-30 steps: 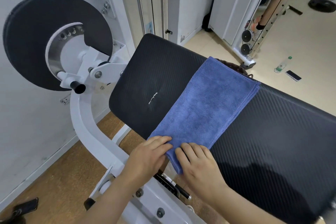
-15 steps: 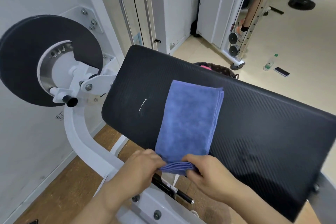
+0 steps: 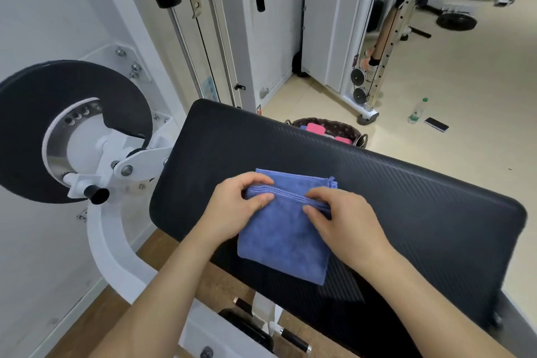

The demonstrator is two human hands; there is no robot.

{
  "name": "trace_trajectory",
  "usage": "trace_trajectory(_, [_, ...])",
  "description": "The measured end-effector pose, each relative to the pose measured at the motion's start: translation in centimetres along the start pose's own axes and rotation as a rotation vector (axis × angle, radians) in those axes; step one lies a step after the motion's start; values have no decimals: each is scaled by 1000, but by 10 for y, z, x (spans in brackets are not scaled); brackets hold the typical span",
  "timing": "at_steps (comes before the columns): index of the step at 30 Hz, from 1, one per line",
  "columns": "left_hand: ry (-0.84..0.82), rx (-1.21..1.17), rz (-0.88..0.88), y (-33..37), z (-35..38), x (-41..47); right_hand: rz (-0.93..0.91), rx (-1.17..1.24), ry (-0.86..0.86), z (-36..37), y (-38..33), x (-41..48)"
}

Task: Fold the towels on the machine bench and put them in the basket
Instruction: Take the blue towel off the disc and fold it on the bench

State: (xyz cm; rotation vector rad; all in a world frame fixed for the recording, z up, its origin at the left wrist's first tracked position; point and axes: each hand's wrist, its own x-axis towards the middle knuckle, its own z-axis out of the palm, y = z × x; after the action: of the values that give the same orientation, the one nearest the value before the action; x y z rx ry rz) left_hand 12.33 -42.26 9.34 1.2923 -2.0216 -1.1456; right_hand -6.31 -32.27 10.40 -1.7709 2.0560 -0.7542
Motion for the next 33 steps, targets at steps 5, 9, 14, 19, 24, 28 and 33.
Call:
trace_trajectory(5, [161, 51, 19, -9, 22, 16, 7, -220, 73, 9, 4, 26])
trace_trajectory(9, [204, 157, 39, -12, 31, 19, 26, -303, 57, 19, 10, 31])
trace_trajectory(14, [252, 265, 81, -14, 37, 23, 46, -351, 100, 20, 13, 33])
trace_trajectory(19, [345, 419, 145, -18, 52, 26, -6, -368, 208, 28, 19, 35])
trace_trajectory(24, [427, 640, 212, -26, 59, 31, -180, -393, 397, 29, 3, 15])
trace_trajectory(28, [430, 690, 260, -26, 60, 32, -392, -497, 133, 46, 4, -23])
trace_trajectory(33, [524, 641, 449, -21, 40, 5, -267, -522, -30, 53, 21, -25])
